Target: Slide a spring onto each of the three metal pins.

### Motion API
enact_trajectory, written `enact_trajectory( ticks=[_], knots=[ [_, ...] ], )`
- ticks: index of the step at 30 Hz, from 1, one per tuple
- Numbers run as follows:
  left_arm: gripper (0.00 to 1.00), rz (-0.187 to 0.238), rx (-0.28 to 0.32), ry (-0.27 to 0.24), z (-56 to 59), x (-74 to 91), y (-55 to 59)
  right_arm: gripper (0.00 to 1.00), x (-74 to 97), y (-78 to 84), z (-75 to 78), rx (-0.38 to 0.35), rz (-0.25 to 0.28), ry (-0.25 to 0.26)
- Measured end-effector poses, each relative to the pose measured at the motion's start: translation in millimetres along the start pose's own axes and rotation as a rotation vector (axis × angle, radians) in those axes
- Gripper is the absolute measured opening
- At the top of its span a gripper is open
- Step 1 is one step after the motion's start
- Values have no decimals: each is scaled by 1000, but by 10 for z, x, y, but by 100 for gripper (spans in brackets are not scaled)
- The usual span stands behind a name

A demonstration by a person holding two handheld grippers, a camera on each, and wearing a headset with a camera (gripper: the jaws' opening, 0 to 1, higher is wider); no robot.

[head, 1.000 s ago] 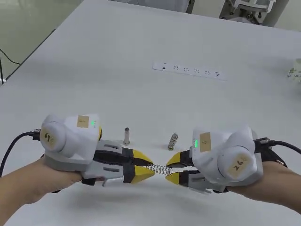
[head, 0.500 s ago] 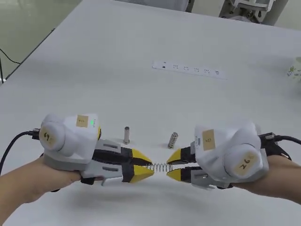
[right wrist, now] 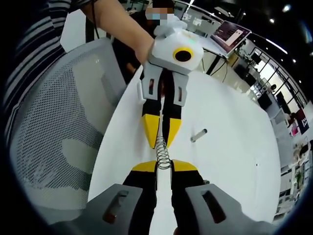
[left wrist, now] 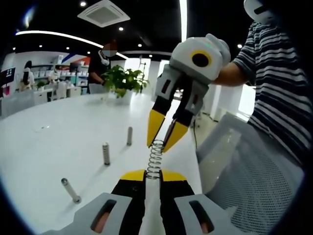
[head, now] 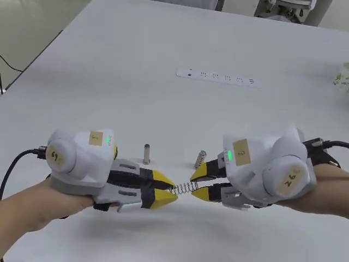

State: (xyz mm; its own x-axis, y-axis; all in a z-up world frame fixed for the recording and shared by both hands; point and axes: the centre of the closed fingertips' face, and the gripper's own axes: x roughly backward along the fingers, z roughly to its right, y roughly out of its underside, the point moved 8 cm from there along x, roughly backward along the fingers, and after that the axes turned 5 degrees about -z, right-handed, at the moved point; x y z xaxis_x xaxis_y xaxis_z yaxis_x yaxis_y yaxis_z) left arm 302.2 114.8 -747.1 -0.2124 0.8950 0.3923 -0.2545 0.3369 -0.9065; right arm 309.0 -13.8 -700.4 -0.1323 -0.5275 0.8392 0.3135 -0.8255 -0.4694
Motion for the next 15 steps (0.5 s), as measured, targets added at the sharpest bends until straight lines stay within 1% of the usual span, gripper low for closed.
enact_trajectory(
  ticks=[11,15],
  knots=[
    [2,-3,-7,2,-1,-7,12,7,40,-74,25,19,15,-19],
    [2,-7,-11,4,3,-19,16,7,47,-107,33,9,35,-28]
  ],
)
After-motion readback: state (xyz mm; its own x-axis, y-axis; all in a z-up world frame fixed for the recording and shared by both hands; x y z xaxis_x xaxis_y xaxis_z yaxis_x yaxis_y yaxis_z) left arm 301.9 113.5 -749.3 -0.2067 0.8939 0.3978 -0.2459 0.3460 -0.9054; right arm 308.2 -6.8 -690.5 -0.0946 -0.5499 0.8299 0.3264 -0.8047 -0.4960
